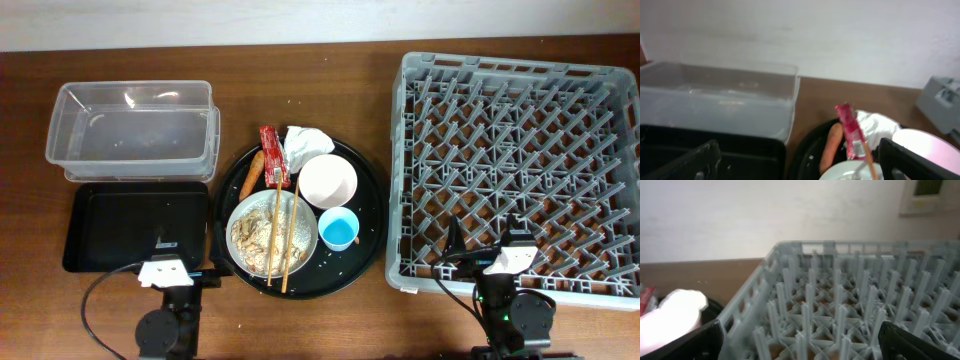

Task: Sort waste into correct bins and load items into the dishwasher rack

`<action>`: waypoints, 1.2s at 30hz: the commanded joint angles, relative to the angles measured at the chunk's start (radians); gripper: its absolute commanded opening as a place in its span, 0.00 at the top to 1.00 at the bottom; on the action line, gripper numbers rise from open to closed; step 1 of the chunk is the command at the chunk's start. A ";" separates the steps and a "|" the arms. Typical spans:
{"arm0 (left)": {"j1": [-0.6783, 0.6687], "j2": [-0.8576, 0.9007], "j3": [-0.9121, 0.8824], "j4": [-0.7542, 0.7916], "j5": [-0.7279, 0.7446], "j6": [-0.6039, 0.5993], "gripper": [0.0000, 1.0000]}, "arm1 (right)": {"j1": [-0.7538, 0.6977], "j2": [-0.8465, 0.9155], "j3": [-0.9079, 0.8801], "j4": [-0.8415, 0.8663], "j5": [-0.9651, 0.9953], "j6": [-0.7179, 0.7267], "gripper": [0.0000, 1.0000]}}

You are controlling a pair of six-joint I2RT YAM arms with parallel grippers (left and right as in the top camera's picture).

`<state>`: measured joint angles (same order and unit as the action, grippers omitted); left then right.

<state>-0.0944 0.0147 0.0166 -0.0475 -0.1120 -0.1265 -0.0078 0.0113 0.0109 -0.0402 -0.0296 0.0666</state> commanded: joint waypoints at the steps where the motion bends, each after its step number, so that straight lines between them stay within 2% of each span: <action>1: 0.005 -0.008 0.003 0.140 0.151 0.012 0.00 | -0.006 -0.005 0.010 0.090 -0.126 -0.005 0.02; 3: 0.005 -0.006 0.066 0.142 0.177 0.012 0.00 | -0.006 -0.005 0.107 0.076 -0.136 0.002 0.02; 5: 0.006 0.056 0.201 0.042 0.168 0.012 0.00 | -0.006 0.027 0.235 0.012 -0.156 0.002 0.02; 7: 0.006 0.275 0.423 -0.156 0.171 0.012 0.00 | -0.006 0.153 0.422 -0.171 -0.163 0.001 0.02; 9: 0.006 0.637 0.768 -0.455 0.212 0.012 0.00 | -0.006 0.437 0.708 -0.446 -0.210 0.001 0.02; 12: -0.004 1.086 1.239 -0.836 0.380 0.012 0.00 | -0.006 0.834 1.105 -0.822 -0.336 0.001 0.02; 13: -0.004 1.165 1.327 -0.898 0.390 0.006 0.00 | -0.006 0.913 1.182 -0.888 -0.353 0.001 0.02; 15: -0.004 1.316 1.451 -0.937 0.623 -0.018 0.00 | -0.006 1.099 1.328 -1.036 -0.495 0.001 0.02; 16: -0.022 1.367 1.452 -0.915 0.677 -0.017 0.02 | -0.006 1.150 1.346 -1.066 -0.537 0.001 0.02; 17: -0.076 1.414 1.451 -0.932 0.656 0.003 0.07 | -0.006 1.194 1.346 -1.075 -0.543 0.001 0.02; 18: -0.139 1.454 1.451 -0.959 0.601 0.009 0.10 | -0.006 1.221 1.346 -1.078 -0.542 0.002 0.02; 19: -0.250 1.520 1.451 -0.998 0.469 0.009 0.21 | -0.006 1.255 1.346 -1.079 -0.534 0.001 0.02; 20: -0.327 1.573 1.451 -1.023 0.401 0.009 0.24 | -0.006 1.270 1.346 -1.079 -0.534 0.001 0.02; 21: -0.401 1.637 1.451 -1.042 0.378 0.009 0.34 | -0.006 1.287 1.346 -1.081 -0.535 0.002 0.02; 22: -0.456 1.699 1.451 -1.051 0.356 0.009 0.37 | -0.006 1.293 1.346 -1.086 -0.534 0.001 0.02; 24: -0.496 1.772 1.450 -1.057 0.298 0.008 0.38 | -0.006 1.293 1.346 -1.087 -0.535 0.001 0.02; 26: -0.504 1.844 1.450 -1.053 0.245 0.008 0.48 | -0.006 1.293 1.346 -1.094 -0.535 0.001 0.02; 29: -0.504 1.896 1.450 -1.049 0.245 0.009 0.70 | -0.006 1.293 1.346 -1.094 -0.535 0.001 0.02; 30: -0.504 1.897 1.450 -1.036 0.240 0.009 0.99 | -0.006 1.293 1.346 -1.094 -0.535 0.001 0.02; 32: -0.499 1.895 1.470 -1.042 0.224 0.008 0.99 | -0.006 1.293 1.346 -1.094 -0.535 0.001 0.02; 34: -0.448 1.854 1.593 -1.205 0.307 0.014 0.99 | -0.006 1.293 1.346 -1.119 -0.535 0.001 0.02; 36: -0.365 1.798 1.675 -1.288 0.397 0.092 1.00 | -0.006 1.293 1.346 -1.135 -0.535 0.001 0.02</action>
<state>-0.5587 1.8984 1.5799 -1.2762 0.1692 -0.1154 -0.0090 1.3022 1.3376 -1.1671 -0.5518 0.0711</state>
